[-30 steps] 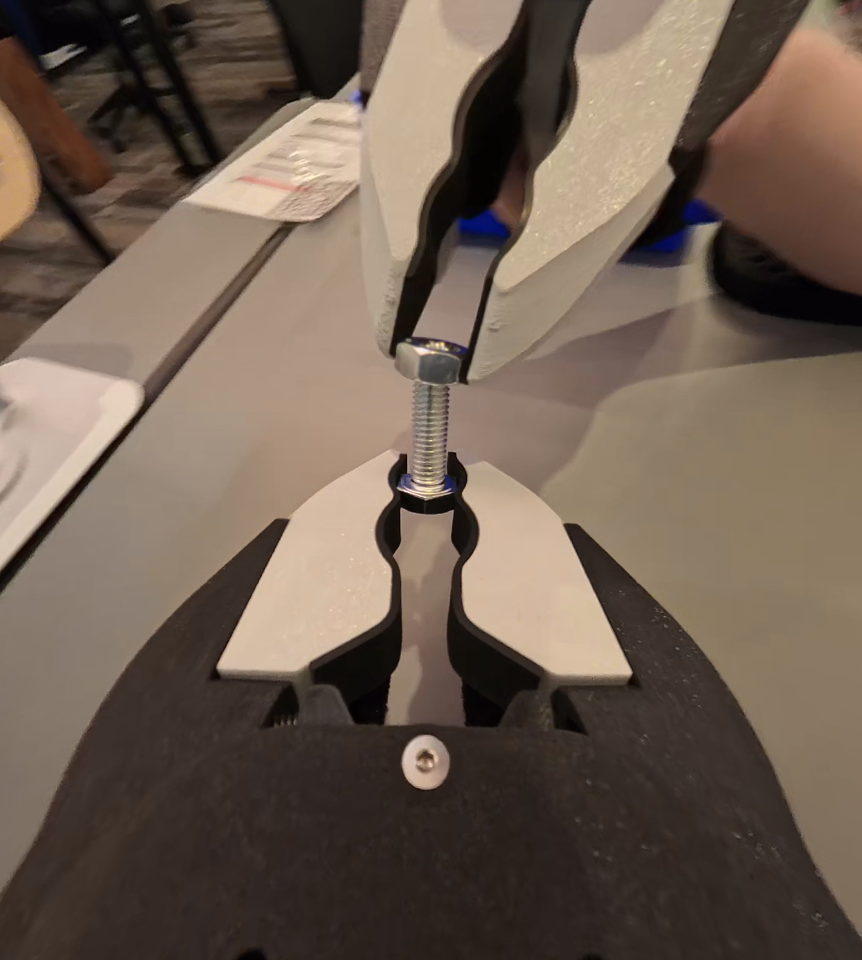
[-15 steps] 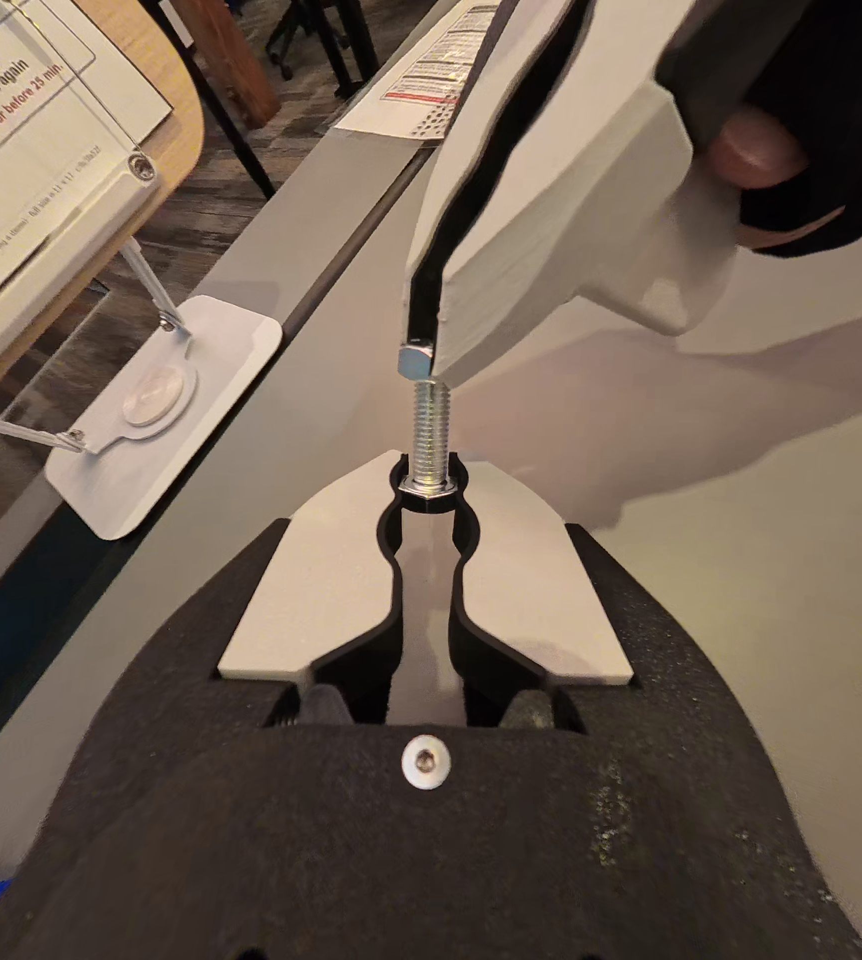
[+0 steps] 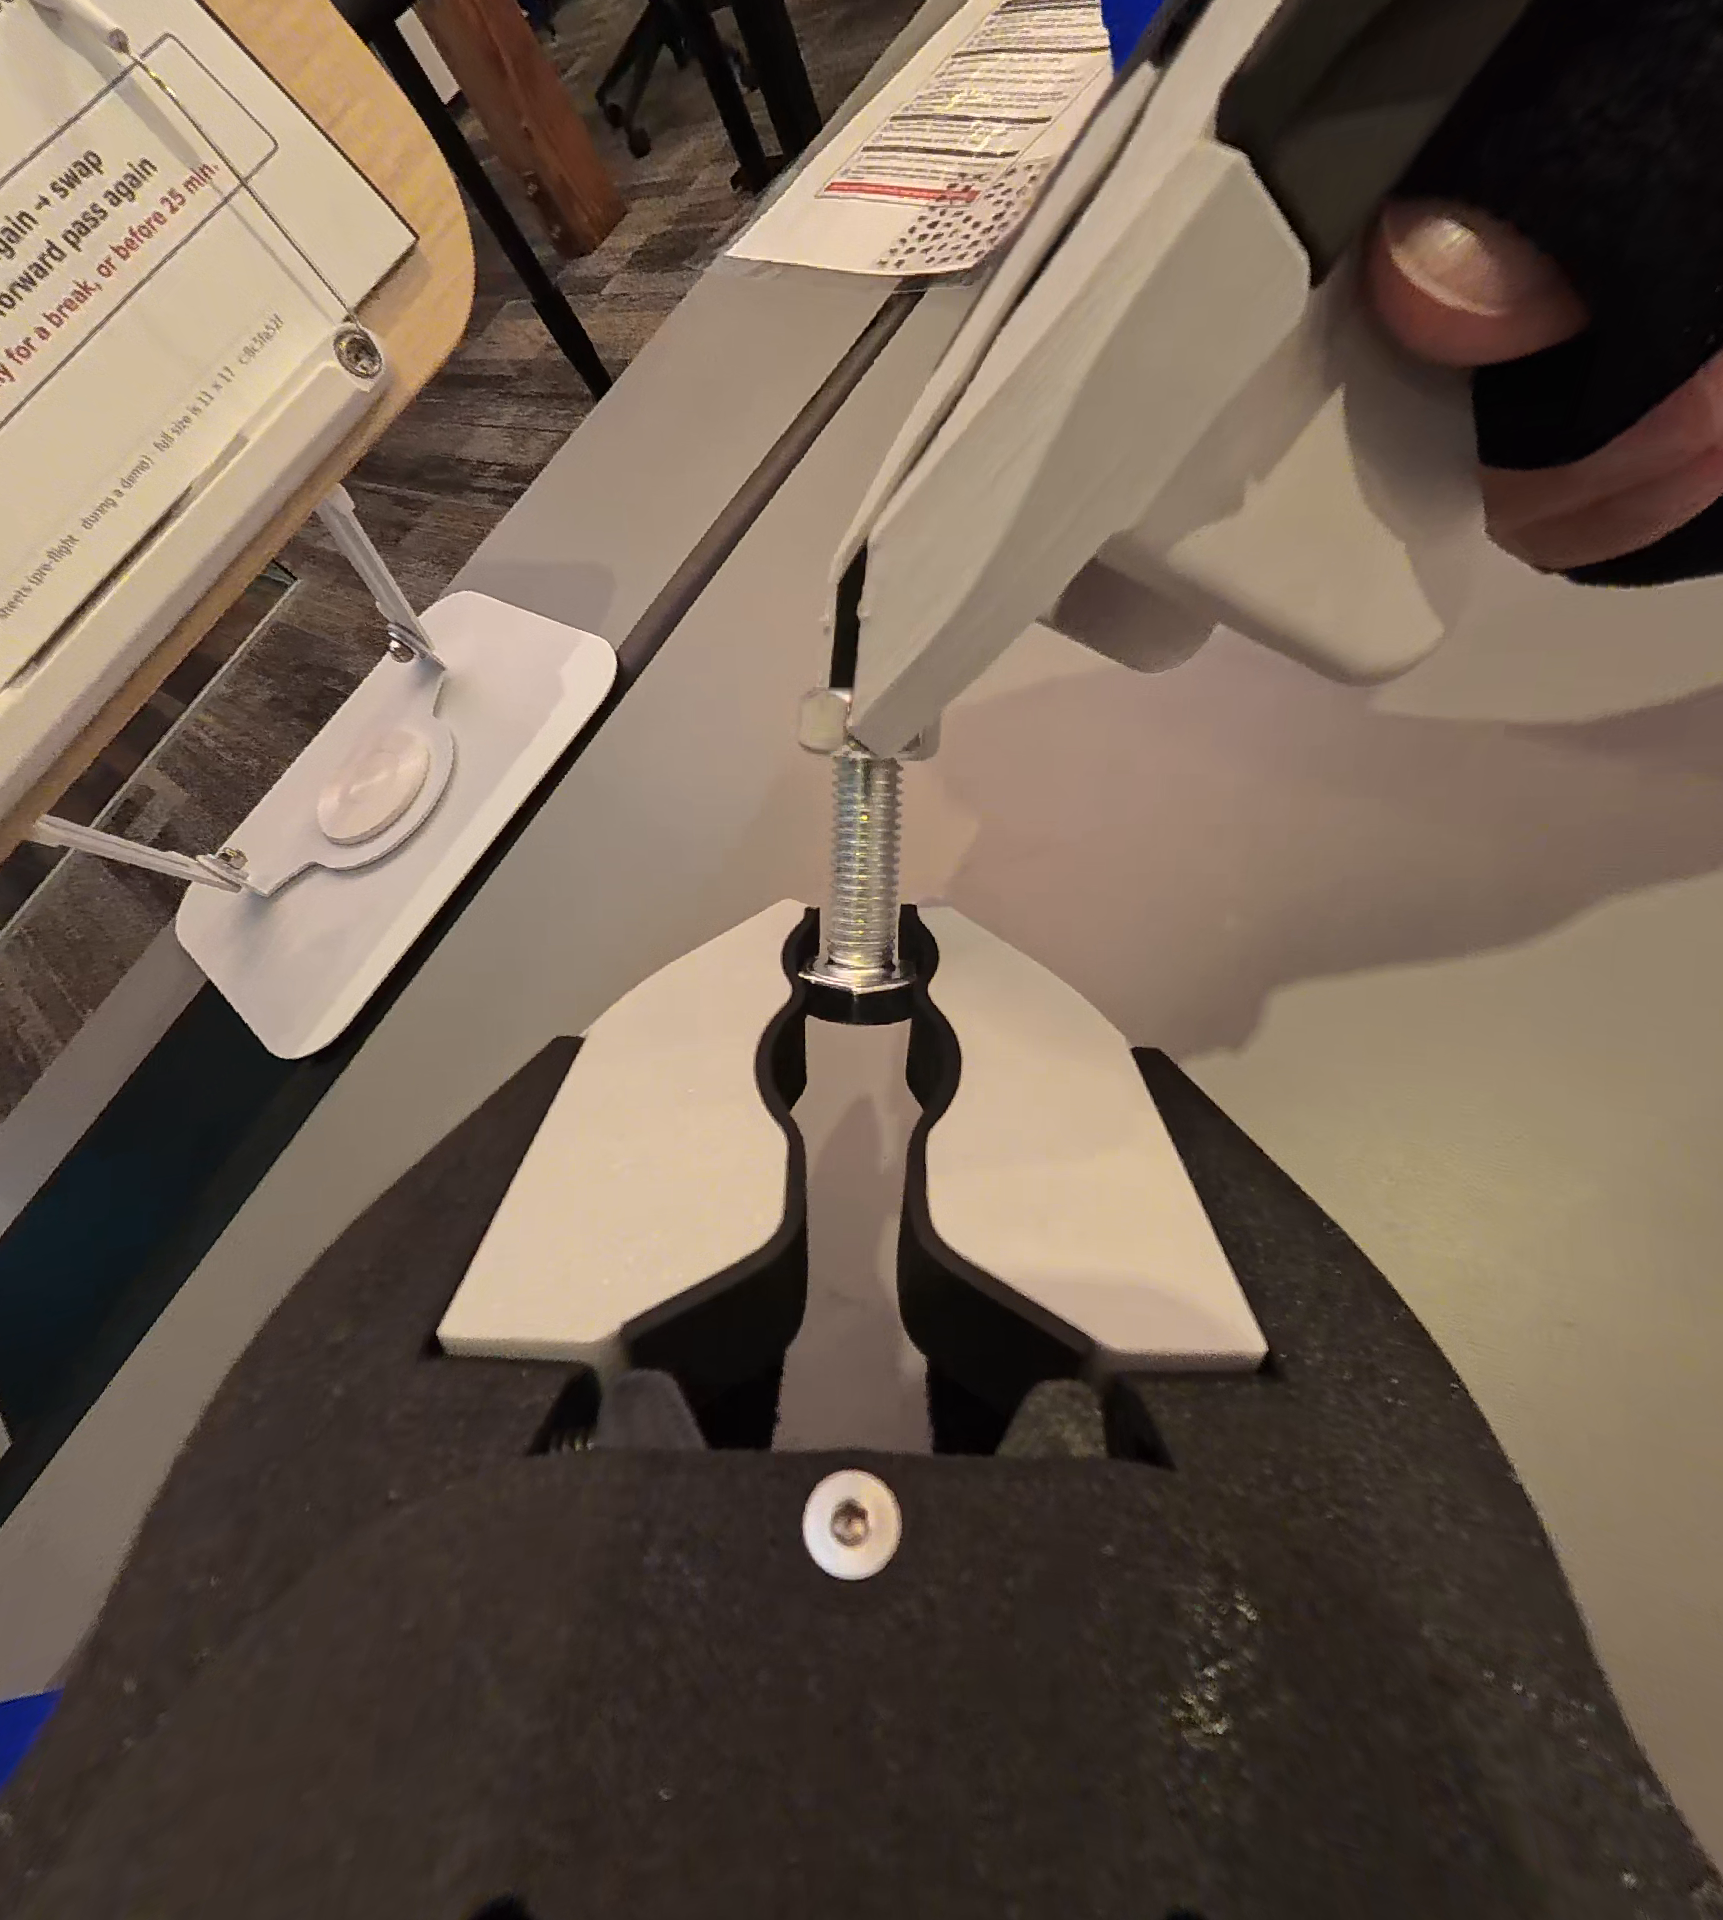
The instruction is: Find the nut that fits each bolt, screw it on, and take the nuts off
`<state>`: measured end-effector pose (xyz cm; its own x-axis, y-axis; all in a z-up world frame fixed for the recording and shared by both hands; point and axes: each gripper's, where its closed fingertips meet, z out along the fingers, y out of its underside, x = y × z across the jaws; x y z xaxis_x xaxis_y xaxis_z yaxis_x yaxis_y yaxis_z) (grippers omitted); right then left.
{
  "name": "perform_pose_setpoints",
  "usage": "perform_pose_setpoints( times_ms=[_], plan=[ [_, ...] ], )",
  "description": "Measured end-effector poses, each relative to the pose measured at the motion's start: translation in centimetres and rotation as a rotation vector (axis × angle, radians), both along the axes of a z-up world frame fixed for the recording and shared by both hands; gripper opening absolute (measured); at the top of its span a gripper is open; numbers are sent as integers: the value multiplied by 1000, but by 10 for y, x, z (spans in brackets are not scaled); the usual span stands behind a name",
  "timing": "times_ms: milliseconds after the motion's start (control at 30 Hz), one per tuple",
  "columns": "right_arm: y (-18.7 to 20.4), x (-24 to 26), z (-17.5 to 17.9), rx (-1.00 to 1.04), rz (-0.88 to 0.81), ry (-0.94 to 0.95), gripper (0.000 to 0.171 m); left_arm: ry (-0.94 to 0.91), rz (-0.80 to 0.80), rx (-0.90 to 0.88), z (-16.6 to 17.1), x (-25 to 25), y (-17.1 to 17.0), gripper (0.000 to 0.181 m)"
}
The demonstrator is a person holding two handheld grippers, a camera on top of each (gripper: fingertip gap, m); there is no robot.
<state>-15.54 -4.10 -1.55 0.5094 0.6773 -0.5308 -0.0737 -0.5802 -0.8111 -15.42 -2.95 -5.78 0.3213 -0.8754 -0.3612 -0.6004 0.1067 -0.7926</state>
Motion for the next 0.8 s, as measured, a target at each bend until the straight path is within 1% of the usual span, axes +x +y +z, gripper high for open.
perform_pose_setpoints(
  times_ms=[100,267,467,700,800],
  plan=[
    [1,-1,1,-11,-25,35,17,4,25,20,2,-1,2,14],
    [3,-1,1,-35,-61,80,17,57,71,106,3,-5,7,14],
    [3,-1,-1,-101,-45,154,17,63,71,107,2,-5,8,14],
    [3,0,0,-61,-49,91,17,9,47,18,0,-2,5,14],
    [3,0,0,-42,-50,55,17,12,50,23,0,-2,6,14]
  ],
)
